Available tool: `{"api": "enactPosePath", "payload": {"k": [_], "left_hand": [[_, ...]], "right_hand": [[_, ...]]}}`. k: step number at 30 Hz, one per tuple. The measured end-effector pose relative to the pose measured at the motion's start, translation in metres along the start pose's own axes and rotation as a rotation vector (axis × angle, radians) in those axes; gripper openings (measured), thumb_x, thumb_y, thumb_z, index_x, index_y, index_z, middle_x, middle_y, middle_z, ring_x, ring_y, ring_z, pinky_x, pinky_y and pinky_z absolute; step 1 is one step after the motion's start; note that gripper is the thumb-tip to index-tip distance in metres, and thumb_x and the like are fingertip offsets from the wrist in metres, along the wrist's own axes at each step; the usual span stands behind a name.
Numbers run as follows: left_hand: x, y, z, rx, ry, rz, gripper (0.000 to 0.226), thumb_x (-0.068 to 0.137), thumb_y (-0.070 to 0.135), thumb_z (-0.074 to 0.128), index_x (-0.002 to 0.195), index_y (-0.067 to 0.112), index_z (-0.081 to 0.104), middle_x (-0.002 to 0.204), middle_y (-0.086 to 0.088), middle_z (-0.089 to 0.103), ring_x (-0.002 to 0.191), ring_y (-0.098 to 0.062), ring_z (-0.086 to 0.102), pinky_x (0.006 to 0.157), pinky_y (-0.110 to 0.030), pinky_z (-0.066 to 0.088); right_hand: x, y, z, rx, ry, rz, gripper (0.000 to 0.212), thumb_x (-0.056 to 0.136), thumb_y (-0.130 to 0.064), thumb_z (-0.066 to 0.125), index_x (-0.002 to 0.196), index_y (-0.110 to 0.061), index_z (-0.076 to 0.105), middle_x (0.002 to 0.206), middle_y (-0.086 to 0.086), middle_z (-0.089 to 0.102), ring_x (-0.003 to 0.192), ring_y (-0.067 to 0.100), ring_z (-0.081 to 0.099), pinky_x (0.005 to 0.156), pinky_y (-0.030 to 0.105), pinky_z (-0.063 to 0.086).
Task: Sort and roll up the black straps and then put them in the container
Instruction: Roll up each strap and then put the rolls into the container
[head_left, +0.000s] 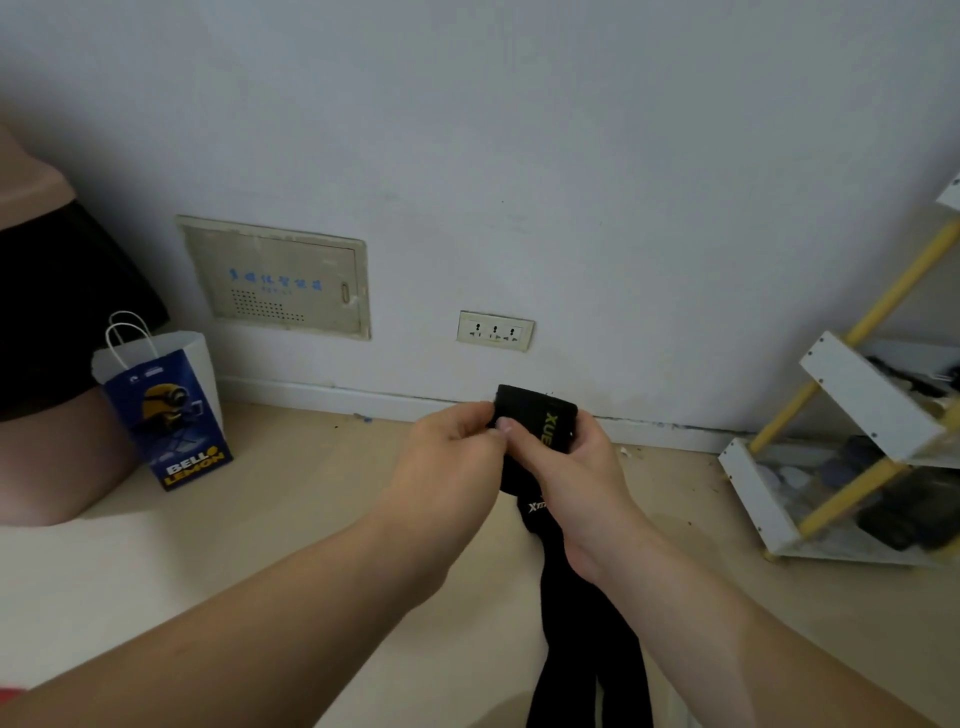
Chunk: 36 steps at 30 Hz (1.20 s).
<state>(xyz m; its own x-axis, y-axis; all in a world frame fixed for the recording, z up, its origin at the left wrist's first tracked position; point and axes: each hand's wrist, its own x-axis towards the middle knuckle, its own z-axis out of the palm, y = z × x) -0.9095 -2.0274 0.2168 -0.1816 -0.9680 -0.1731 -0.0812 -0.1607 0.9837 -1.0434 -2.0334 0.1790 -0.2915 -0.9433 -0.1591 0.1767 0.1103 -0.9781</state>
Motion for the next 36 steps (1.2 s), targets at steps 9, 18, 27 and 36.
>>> {"api": "enactPosePath", "payload": {"k": [9, 18, 27, 36], "left_hand": [[0.001, -0.009, -0.019, 0.050, -0.070, -0.196, 0.023, 0.102, 0.035, 0.062, 0.101, 0.021, 0.080, 0.104, 0.000, 0.081, 0.108, -0.017, 0.074, 0.107, -0.046, 0.054], [-0.018, -0.029, -0.061, 0.271, 0.036, -0.156, 0.055, 0.063, 0.035, 0.100, 0.111, 0.025, 0.076, 0.097, 0.005, 0.081, 0.086, -0.007, 0.077, 0.080, -0.025, 0.062], [-0.071, -0.055, -0.069, 0.412, -0.050, -0.263, 0.072, 0.056, 0.022, 0.098, 0.120, 0.024, 0.065, 0.107, -0.003, 0.076, 0.099, -0.023, 0.074, 0.090, -0.047, 0.064], [-0.059, -0.174, -0.048, 0.638, -0.178, -0.356, 0.072, 0.073, 0.032, 0.092, 0.135, 0.024, 0.057, 0.113, 0.008, 0.066, 0.108, -0.017, 0.063, 0.091, -0.035, 0.057]], "right_hand": [[-0.008, 0.011, 0.000, -0.214, -0.095, 0.099, 0.047, 0.079, -0.020, 0.093, 0.118, -0.023, 0.068, 0.106, 0.002, 0.080, 0.091, 0.022, 0.080, 0.078, 0.034, 0.065], [-0.027, -0.002, -0.005, -0.408, -0.547, 0.092, 0.077, 0.072, 0.012, 0.055, 0.134, -0.032, 0.071, 0.125, -0.005, 0.078, 0.124, 0.017, 0.070, 0.103, 0.035, 0.054], [-0.051, 0.005, 0.007, -0.600, -0.600, 0.188, 0.049, 0.090, 0.014, 0.050, 0.111, -0.020, 0.078, 0.116, 0.002, 0.079, 0.116, 0.021, 0.070, 0.093, 0.034, 0.057], [-0.063, 0.063, -0.016, -1.243, -0.685, 0.217, 0.052, 0.098, -0.009, 0.049, 0.149, -0.022, 0.056, 0.126, -0.001, 0.060, 0.119, 0.019, 0.059, 0.095, 0.025, 0.046]]}}
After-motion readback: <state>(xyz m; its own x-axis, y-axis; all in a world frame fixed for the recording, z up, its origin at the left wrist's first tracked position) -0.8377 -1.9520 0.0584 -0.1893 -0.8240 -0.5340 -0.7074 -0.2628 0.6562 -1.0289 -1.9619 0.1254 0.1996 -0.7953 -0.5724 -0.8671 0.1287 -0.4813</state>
